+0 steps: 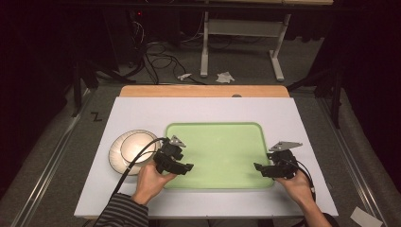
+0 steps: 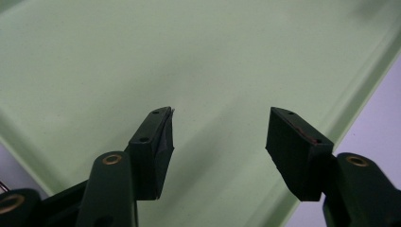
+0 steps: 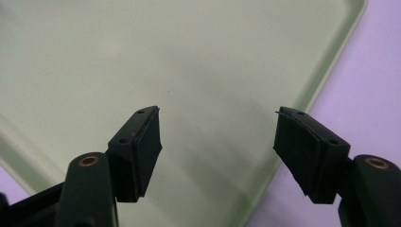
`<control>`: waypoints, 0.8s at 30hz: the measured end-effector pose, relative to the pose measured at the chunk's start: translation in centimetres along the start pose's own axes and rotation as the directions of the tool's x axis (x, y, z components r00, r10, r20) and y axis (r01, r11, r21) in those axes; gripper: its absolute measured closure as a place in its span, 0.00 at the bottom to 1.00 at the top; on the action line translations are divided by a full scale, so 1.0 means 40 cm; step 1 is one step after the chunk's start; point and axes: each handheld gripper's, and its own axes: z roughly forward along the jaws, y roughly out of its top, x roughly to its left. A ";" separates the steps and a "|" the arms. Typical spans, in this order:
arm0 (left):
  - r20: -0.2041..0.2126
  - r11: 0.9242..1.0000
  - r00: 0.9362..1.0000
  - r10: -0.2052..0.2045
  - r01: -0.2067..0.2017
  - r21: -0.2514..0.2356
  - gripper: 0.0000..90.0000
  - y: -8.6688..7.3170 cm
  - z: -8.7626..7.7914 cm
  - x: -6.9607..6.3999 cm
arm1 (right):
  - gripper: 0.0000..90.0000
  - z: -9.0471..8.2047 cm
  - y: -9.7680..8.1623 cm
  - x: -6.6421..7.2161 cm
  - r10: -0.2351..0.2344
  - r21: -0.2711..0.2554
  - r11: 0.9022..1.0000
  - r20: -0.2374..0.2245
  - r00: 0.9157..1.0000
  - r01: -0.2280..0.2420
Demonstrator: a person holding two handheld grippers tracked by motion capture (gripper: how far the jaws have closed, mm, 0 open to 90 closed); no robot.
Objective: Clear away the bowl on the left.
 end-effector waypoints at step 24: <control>-0.019 0.999 0.999 -0.048 0.048 -0.015 0.38 0.016 -0.011 0.018 | 0.32 -0.009 0.000 -0.007 0.064 -0.015 0.998 -0.021 0.998 -0.065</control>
